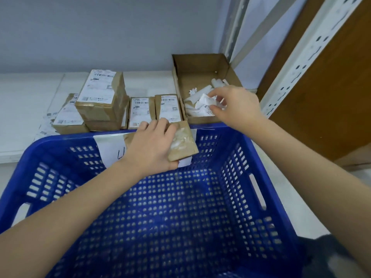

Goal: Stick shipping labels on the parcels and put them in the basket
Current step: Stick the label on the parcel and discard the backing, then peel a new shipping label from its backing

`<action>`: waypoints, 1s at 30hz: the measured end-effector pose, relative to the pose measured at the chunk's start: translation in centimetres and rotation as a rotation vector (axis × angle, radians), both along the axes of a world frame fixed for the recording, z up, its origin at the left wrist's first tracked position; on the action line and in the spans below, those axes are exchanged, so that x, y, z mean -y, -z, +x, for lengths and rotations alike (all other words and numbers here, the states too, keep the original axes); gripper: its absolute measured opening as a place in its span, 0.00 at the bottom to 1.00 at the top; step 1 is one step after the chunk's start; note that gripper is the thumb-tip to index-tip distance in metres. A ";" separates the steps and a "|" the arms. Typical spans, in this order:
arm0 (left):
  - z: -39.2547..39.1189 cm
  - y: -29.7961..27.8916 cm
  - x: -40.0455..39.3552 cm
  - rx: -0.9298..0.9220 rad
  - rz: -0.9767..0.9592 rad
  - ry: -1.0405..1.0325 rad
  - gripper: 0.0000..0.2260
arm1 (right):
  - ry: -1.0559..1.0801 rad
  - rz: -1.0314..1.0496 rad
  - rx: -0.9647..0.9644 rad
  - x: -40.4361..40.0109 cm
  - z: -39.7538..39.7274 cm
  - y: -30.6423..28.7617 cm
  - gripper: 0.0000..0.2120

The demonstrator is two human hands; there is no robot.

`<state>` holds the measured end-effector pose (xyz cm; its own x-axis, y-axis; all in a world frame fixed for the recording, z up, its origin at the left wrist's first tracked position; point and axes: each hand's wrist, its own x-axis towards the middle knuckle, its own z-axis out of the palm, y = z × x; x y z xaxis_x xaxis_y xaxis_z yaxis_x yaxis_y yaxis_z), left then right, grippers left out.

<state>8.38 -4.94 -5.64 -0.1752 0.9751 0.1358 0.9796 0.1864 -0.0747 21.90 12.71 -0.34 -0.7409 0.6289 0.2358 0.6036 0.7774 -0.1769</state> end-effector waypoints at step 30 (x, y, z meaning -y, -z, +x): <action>-1.2 6.5 -6.1 0.044 0.084 0.315 0.41 | 0.213 -0.282 0.254 -12.1 -7.2 10.2 0.10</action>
